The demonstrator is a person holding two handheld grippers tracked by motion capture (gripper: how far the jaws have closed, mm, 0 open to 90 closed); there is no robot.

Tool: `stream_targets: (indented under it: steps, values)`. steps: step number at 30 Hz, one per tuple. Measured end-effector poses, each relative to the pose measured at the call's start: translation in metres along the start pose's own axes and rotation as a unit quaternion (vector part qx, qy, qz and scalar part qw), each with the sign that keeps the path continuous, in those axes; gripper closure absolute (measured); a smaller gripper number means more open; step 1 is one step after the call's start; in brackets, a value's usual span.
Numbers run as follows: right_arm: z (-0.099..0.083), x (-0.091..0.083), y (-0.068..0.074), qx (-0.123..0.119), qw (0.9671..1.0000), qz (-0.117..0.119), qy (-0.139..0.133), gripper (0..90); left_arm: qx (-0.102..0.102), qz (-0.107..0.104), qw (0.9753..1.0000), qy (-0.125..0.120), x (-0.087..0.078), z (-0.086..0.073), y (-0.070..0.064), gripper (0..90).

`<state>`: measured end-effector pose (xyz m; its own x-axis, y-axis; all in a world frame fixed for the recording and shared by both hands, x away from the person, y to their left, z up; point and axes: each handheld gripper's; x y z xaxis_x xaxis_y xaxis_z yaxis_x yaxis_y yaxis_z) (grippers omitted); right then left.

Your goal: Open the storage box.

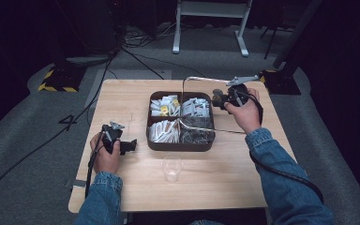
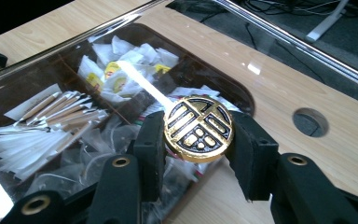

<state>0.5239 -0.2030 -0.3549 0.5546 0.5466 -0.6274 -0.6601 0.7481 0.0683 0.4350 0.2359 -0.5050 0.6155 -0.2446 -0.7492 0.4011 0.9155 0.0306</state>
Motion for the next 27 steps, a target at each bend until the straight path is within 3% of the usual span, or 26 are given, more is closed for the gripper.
stream_targets:
  steps: [18,27]
  values:
    - [-0.017,-0.038,-0.044,0.031,0.9986,-0.042,0.001,58.5,-0.001,0.003,1.0000,-0.002,0.002,0.002,0.001,0.1]
    - [-0.030,-0.046,-0.062,0.044,0.9973,-0.058,0.006,58.5,-0.001,0.003,1.0000,-0.001,0.002,0.002,0.001,0.1]
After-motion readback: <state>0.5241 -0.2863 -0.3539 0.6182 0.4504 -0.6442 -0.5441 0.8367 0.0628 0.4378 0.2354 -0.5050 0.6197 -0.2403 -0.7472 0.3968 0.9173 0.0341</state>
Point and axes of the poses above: each handheld gripper's, and its own axes: x roughly forward along the jaws, z roughly out of its top, y roughly to its left, and after that the axes turned 5 degrees about x, right-handed
